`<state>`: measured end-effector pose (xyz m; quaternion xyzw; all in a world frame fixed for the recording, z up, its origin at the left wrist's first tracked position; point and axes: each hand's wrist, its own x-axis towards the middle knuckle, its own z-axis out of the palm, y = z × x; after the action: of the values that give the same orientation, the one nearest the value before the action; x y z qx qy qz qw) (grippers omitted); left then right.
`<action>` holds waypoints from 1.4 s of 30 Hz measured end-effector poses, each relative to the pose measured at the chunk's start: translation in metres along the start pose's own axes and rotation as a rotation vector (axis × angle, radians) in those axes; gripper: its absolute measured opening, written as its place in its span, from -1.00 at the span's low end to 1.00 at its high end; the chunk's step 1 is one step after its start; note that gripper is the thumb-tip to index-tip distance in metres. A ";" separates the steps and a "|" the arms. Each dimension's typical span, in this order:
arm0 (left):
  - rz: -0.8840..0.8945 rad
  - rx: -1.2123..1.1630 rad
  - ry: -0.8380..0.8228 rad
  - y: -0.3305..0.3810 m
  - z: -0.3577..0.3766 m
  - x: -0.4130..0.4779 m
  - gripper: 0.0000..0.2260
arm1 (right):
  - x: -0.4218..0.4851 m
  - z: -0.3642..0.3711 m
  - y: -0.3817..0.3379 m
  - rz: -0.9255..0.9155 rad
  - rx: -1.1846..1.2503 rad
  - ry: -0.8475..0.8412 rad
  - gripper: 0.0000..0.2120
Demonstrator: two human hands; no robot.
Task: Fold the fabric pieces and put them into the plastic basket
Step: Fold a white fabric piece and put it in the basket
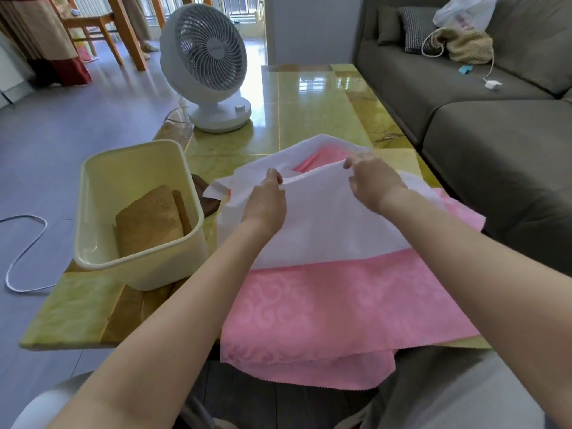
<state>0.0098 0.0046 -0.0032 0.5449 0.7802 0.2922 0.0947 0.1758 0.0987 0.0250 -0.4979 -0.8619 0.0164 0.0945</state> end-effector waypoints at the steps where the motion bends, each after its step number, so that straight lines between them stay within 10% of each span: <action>1: 0.024 -0.032 -0.060 -0.003 0.006 -0.001 -0.65 | -0.003 0.008 0.000 -0.015 0.003 -0.043 -0.61; 9: 0.229 0.172 -0.568 -0.005 0.050 -0.054 -0.48 | -0.076 0.065 0.013 -0.151 0.009 -0.148 -0.49; 18: 0.279 0.293 -0.372 -0.005 0.060 -0.056 -0.84 | -0.105 0.079 0.045 -0.396 -0.090 0.063 -0.62; 28: 0.274 0.182 -0.375 -0.008 0.028 -0.083 -0.91 | -0.097 0.059 0.040 -0.149 -0.194 -0.005 -0.89; 42: 0.307 0.473 -0.816 0.001 0.018 -0.139 -0.83 | -0.179 0.027 0.029 -0.062 -0.142 -0.438 -0.59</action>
<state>0.0732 -0.1149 -0.0407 0.7301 0.6351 -0.1194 0.2220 0.2828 -0.0390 -0.0317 -0.4610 -0.8758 0.0602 -0.1297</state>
